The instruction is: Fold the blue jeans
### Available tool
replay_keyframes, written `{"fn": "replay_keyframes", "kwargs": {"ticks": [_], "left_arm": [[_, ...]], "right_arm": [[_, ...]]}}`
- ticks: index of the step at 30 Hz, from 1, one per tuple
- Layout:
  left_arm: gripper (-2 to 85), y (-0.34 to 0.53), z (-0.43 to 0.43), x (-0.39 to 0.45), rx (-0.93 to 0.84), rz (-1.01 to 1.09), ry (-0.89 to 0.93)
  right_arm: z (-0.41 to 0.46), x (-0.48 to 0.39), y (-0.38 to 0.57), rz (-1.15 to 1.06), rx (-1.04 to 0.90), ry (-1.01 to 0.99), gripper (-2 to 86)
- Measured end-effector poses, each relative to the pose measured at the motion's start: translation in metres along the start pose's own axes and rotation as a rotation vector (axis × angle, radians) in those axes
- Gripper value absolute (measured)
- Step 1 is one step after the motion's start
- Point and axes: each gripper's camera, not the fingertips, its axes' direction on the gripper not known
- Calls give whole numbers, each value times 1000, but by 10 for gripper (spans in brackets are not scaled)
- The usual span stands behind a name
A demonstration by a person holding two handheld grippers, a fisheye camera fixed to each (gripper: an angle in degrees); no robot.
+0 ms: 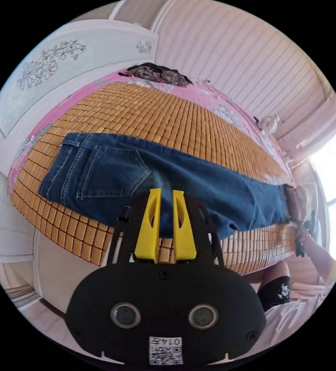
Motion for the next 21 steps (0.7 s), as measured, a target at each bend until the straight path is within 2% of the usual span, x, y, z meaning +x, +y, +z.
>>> {"fn": "replay_keyframes", "kwargs": {"ticks": [3,4,7,10,13,16,19,21], "left_arm": [[10,0,28,25,-171,59,-130],[1,0,25,29,-133,81,-142],[-7,-4,23,41,-178,134,-189],[-9,-9,17,52,-227,159,-206],[-10,-8,13,66,-273,229,-248],[-10,-6,7,69,-293,205,-247],[-10,-3,-7,72,-250,132,-229],[-10,-1,-24,85,-162,121,-177]], "right_arm": [[-5,2,-2,15,13,-32,97],[-8,1,-3,-15,1,-19,71],[-18,-1,6,-118,-9,9,18],[-20,10,38,-163,-85,78,2],[-28,39,90,-105,-80,-35,1],[-35,58,122,-64,-53,-57,8],[-42,65,116,-15,25,-107,33],[-44,61,100,2,85,-146,73]]}}
